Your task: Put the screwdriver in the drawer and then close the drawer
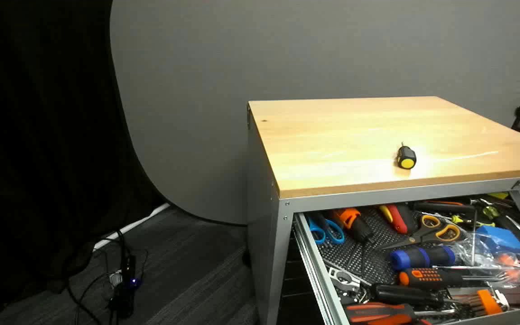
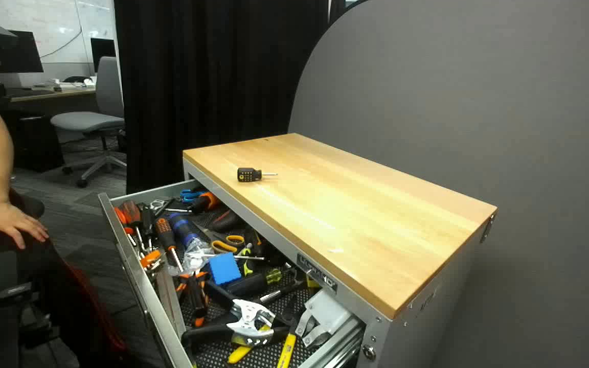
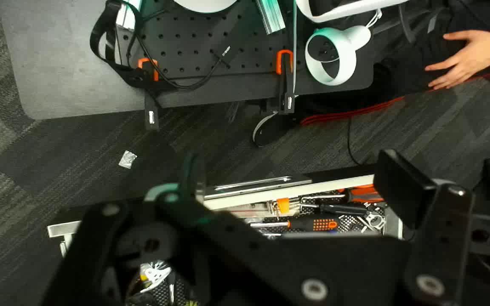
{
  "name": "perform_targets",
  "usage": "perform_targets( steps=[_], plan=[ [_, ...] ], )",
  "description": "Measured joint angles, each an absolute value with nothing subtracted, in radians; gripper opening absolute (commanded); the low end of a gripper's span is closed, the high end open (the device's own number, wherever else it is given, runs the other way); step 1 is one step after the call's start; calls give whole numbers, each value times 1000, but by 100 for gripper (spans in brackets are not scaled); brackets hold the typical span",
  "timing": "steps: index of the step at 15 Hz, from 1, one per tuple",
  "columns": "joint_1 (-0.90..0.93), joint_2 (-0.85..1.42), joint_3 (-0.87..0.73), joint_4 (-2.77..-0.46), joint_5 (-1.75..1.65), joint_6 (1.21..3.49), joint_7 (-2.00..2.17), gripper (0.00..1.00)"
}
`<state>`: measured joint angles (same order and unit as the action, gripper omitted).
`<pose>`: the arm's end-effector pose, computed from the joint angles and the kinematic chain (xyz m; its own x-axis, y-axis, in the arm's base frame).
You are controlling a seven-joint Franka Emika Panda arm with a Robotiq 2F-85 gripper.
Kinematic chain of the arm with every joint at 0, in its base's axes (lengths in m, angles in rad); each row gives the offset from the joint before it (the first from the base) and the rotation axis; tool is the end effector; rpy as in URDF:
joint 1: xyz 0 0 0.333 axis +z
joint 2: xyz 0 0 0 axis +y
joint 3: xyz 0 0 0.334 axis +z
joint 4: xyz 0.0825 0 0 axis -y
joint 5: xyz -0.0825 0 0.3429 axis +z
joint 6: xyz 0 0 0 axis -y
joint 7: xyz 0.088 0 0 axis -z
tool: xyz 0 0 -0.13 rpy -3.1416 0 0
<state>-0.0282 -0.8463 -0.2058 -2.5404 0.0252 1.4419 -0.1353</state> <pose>0.2030 -0.0572 0.5043 0.9731 0.0150 -0.2299 -0.0347 -0.9770 -0.2106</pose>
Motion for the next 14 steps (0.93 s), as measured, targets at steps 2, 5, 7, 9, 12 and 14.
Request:
perform_targets(
  steps=[2,5,7,9,12,14],
  plan=[
    [-28,-847,-206,-2535,25,1442,-135,100],
    [-28,-849,-206,-2534,25,1442,-135,100],
    [-28,-848,-205,-2535,25,1442,-135,100],
    [-40,-844,-207,-2540,41,1455,-117,100],
    [-66,-809,-190,-2551,155,1564,-19,100],
    [-63,-761,-137,-2559,243,1675,46,100]
  ],
)
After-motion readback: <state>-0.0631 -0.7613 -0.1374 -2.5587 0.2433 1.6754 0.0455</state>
